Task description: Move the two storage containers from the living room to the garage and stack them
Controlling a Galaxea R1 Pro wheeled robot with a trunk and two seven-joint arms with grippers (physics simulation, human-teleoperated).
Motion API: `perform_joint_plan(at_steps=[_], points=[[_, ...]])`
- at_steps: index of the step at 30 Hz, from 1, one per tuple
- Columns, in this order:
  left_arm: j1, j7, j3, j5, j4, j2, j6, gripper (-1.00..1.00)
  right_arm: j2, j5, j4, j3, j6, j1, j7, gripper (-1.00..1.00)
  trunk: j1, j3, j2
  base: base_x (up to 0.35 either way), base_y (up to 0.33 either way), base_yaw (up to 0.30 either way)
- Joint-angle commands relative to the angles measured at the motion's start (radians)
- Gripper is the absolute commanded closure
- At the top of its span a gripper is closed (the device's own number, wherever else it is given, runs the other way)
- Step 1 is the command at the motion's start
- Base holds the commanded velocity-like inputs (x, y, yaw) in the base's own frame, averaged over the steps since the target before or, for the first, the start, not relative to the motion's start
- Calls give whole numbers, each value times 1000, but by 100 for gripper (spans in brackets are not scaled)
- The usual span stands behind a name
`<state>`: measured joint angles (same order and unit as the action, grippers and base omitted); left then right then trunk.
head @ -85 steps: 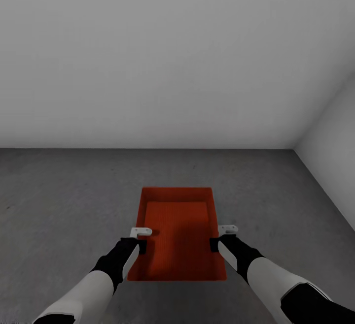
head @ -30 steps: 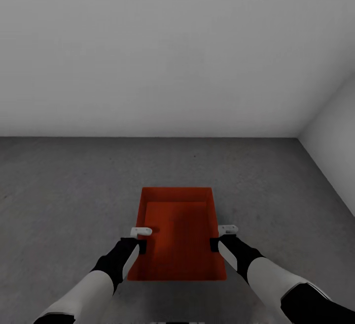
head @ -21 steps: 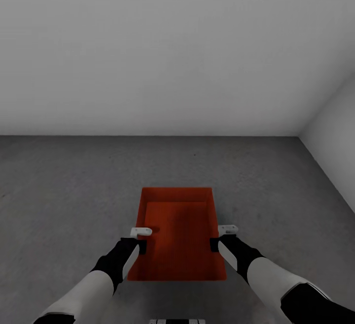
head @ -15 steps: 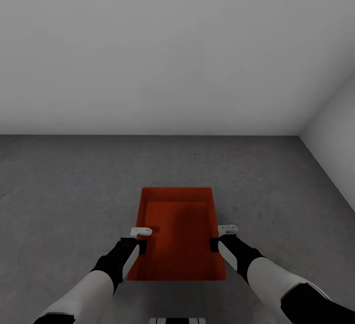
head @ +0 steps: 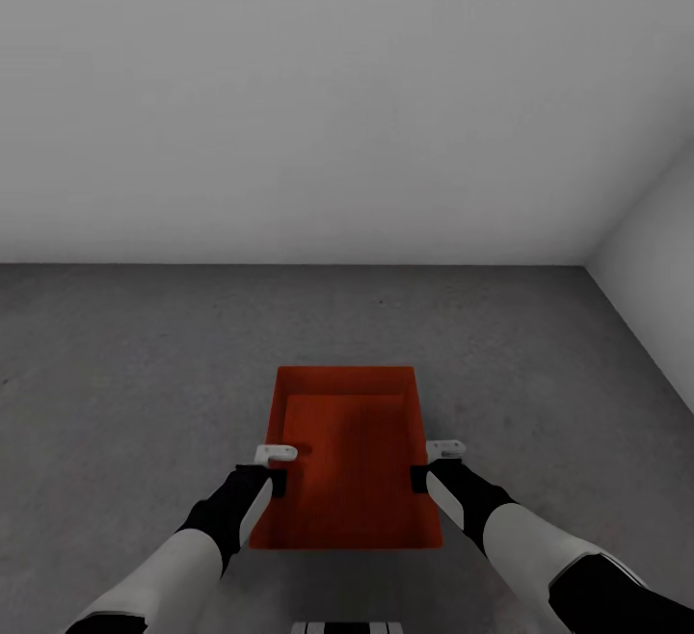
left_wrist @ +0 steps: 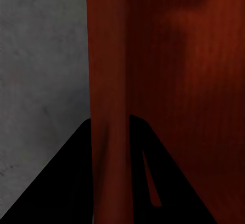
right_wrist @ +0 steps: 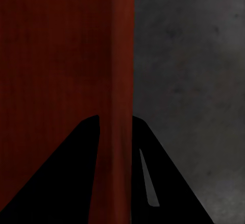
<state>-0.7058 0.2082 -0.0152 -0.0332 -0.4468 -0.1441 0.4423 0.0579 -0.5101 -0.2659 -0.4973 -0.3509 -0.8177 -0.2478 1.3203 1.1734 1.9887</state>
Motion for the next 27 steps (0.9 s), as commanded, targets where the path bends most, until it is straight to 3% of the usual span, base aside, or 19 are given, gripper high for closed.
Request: perform_joint_plan(at_steps=[1,7,27], points=[[0,7,18,-13,42,8,68,100,-1,-24,-6,-40,0,-1,-7,100,4,4,7,0,0,0],[0,7,18,-13,42,8,69,100,-1,-24,-6,-40,0,-1,-7,100,27,23,49,0,0,0],[0,8,11,-11,41,6,70,100,-1,-19,-6,-40,-2,-1,-4,100,27,23,49,0,0,0]])
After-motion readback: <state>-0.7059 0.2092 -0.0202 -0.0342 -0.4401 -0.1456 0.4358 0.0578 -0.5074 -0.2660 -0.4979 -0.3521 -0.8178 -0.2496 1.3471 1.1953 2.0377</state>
